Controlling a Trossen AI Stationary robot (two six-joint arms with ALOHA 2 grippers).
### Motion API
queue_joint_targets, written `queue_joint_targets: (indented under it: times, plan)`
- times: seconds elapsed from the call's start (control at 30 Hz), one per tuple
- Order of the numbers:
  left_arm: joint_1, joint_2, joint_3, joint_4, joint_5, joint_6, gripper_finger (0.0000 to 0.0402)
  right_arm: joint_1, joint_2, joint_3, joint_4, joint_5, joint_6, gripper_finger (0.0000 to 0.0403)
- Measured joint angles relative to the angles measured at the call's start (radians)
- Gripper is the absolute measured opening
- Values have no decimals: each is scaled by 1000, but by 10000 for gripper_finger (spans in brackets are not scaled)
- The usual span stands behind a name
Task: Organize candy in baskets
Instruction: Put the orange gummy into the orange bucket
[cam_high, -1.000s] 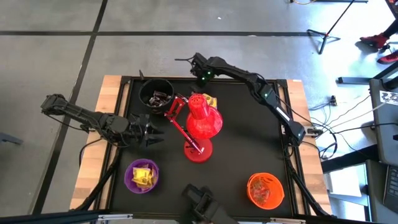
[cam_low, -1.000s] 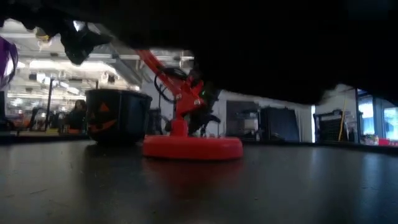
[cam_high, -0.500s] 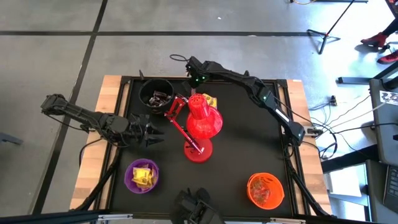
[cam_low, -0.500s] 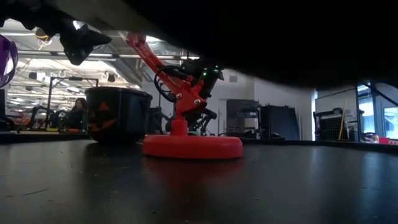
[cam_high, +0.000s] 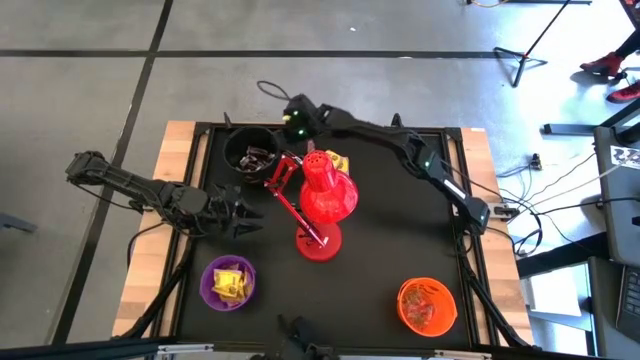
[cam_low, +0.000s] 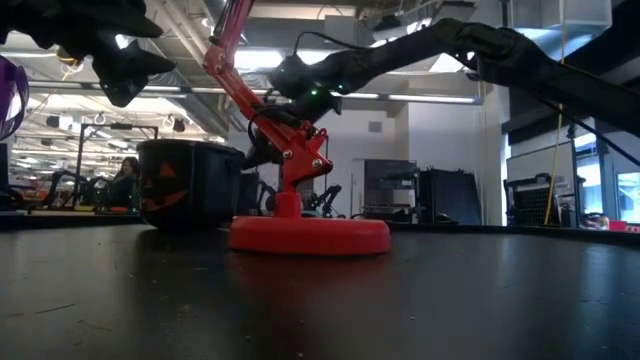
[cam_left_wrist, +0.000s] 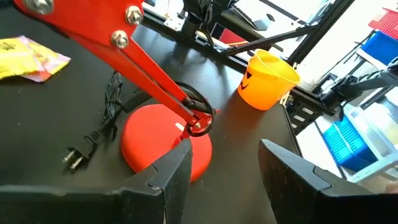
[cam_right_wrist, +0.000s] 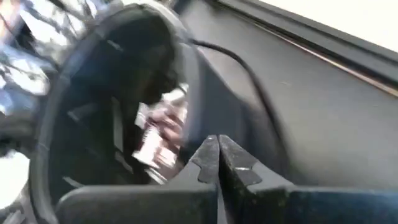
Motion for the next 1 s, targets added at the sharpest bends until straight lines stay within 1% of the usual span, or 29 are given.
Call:
queue_joint_targets:
  times: [0.17, 0.23, 0.33, 0.4, 0.53, 0.67, 0.83, 0.93, 1.0]
  plan:
    - [-4, 0, 0, -3, 41, -25, 174, 1, 34, -29, 115, 67, 160, 0]
    - [-13, 0, 0, -4, 43, -30, 174, -8, 47, -33, 73, 81, 192, 0]
    - [-27, 0, 0, -10, 43, -30, 174, -20, 62, -34, 15, 136, 230, 0]
    - [-35, 0, 0, -15, 41, -30, 174, -24, 74, -33, 40, 122, 262, 0]
    - [-40, 0, 0, -20, 36, -27, 174, -24, 74, -33, 23, 92, 308, 0]
    - [-40, 0, 0, -20, 35, -23, 174, -16, 75, -33, 22, 94, 465, 0]
    - [-40, 0, 0, -20, 44, -16, 174, -9, 75, -32, 114, 162, 622, 6]
    - [-40, 0, 0, -20, 67, -16, 174, -11, 75, -32, 123, 194, 720, 13]
    - [-40, 0, 0, -21, 81, -19, 174, -18, 75, -32, 123, 199, 750, 17]
